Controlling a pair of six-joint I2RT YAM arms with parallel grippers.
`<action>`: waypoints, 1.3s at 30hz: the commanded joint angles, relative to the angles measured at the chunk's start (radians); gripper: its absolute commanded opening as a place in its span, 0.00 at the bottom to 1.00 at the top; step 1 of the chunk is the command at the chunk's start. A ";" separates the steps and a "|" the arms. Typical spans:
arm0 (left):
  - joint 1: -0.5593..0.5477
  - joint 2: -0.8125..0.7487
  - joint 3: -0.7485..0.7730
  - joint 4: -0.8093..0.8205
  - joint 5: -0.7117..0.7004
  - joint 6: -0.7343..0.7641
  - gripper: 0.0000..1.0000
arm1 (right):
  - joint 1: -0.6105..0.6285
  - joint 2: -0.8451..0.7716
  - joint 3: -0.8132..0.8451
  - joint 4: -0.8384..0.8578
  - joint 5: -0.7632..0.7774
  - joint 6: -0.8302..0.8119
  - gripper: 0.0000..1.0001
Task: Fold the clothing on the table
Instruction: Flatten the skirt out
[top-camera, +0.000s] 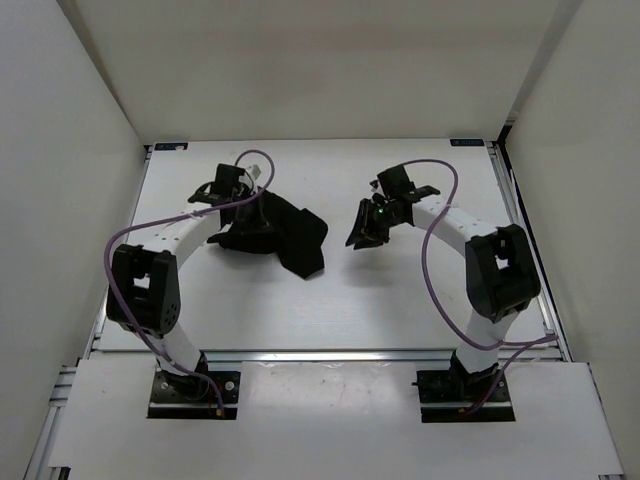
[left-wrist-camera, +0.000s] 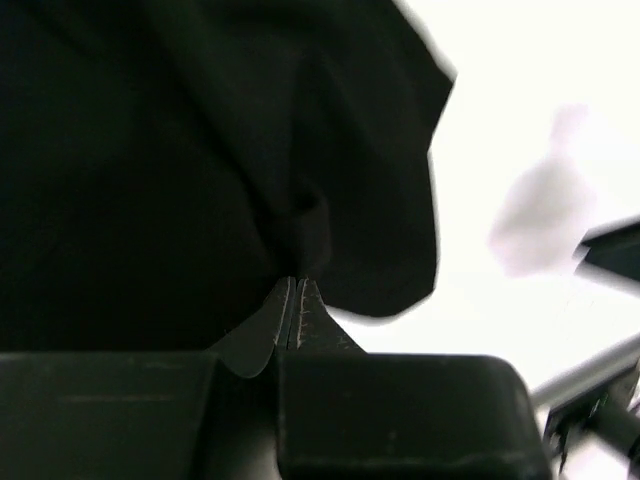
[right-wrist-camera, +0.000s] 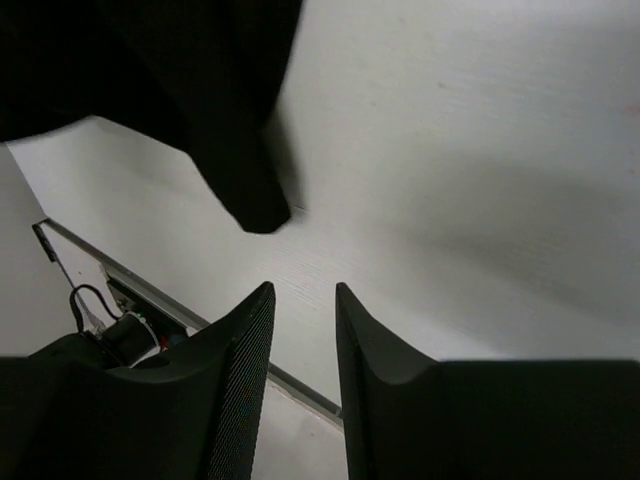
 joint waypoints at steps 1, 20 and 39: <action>-0.097 -0.040 -0.043 -0.015 0.047 0.015 0.00 | 0.024 0.010 0.105 -0.032 0.000 -0.005 0.36; -0.332 0.059 0.232 0.011 0.228 -0.065 0.70 | -0.120 -0.250 -0.019 -0.162 0.210 -0.067 0.42; -0.180 0.032 -0.172 -0.073 0.051 0.176 0.61 | -0.031 -0.154 -0.290 -0.191 0.072 0.012 0.32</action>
